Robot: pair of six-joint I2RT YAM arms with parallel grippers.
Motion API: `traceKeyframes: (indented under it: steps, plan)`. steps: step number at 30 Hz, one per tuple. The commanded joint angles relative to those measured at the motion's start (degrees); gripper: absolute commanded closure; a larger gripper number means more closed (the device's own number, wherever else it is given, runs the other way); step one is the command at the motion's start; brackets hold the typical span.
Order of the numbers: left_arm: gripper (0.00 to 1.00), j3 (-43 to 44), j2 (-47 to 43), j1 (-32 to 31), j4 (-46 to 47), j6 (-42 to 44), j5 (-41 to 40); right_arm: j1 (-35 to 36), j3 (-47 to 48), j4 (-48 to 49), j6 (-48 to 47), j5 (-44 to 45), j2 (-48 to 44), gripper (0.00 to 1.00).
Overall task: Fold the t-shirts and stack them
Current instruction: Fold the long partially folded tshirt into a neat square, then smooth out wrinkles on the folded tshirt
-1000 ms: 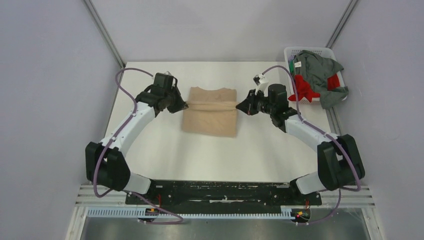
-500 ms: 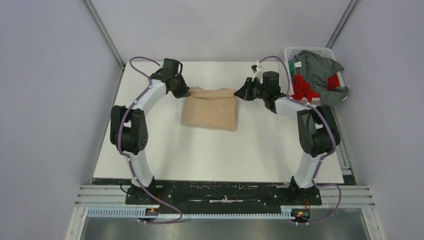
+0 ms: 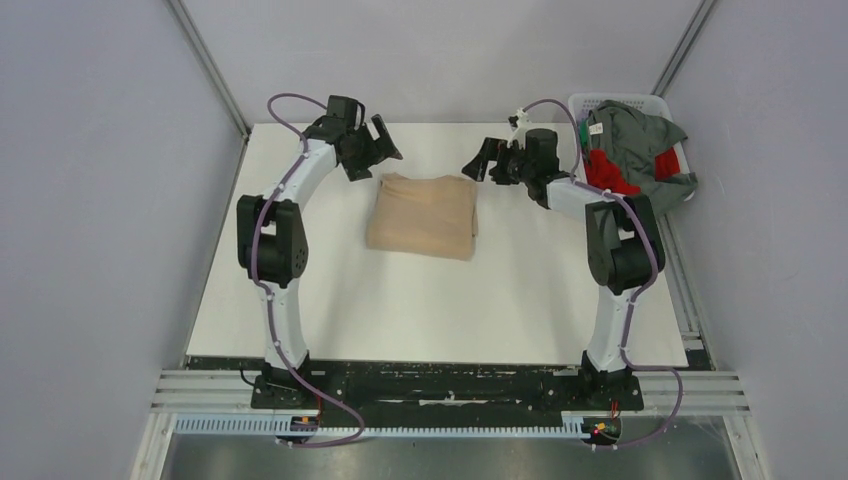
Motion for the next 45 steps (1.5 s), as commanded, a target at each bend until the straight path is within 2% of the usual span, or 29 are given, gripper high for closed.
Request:
traceKeyframes:
  steps: [1, 4, 7, 9, 14, 20, 23, 28, 31, 33, 36, 39, 42, 45]
  plan:
    - [0.00, -0.90, -3.71, -1.58, 1.62, 1.02, 8.91, 1.29, -5.08, 0.77, -2.03, -0.39, -8.16, 0.02]
    - [0.00, -2.87, -3.18, -3.72, 4.11, 0.74, 8.86, 2.79, -9.77, 5.39, -1.05, -3.26, -11.02, 0.02]
    - [0.00, -1.37, 0.44, -4.27, 4.15, -1.25, 9.17, 4.03, -9.20, 6.84, 0.59, -4.68, -9.17, 0.02]
    - [0.00, 0.46, 3.12, -4.37, 4.72, -1.89, 8.23, 4.89, -6.13, 4.68, 0.02, -3.93, -6.62, 0.02]
    - [0.00, 5.65, 10.16, -4.36, 4.43, -2.97, -1.17, 5.71, 1.85, 2.45, -0.17, -2.03, 2.27, 0.02]
    - [0.00, 12.87, 18.61, -4.01, -0.10, -4.38, -3.45, 5.79, 12.67, -5.14, -5.74, 2.04, 12.88, 0.02]
    - [0.00, 12.76, 19.52, -4.01, -2.12, -5.58, -2.05, 5.79, 14.51, -7.13, -7.44, 2.15, 15.34, 0.02]
    - [0.00, 11.81, 14.69, -3.96, -5.81, -4.15, -3.45, 5.79, 16.23, -11.13, -11.19, 2.42, 12.08, 0.02]
    - [0.00, 9.39, 6.40, -4.79, -6.70, -2.39, -2.73, 5.96, 16.66, -16.57, -14.44, 2.24, 5.70, 0.02]
    - [0.00, 5.78, -0.09, -6.11, -6.38, -0.88, -5.47, 6.63, 12.00, -16.64, -16.23, 4.29, -0.85, 0.02]
    - [0.00, -1.34, -9.38, -7.81, -6.05, -0.23, -7.48, 7.66, 1.51, -12.63, -14.55, 4.18, -10.64, 0.02]
    - [0.00, -12.37, -17.73, -9.05, -1.82, -1.34, -7.46, 9.37, -9.19, -5.96, -10.04, -0.95, -17.48, 0.02]
    - [0.00, -22.54, -22.19, -9.29, 4.90, -3.62, -3.11, 12.14, -17.96, 2.44, -4.83, -6.16, -20.83, 0.02]
    - [0.00, -27.95, -22.83, -9.36, 7.66, -4.77, -1.33, 14.58, -22.56, 7.93, -1.81, -8.77, -20.29, 0.02]
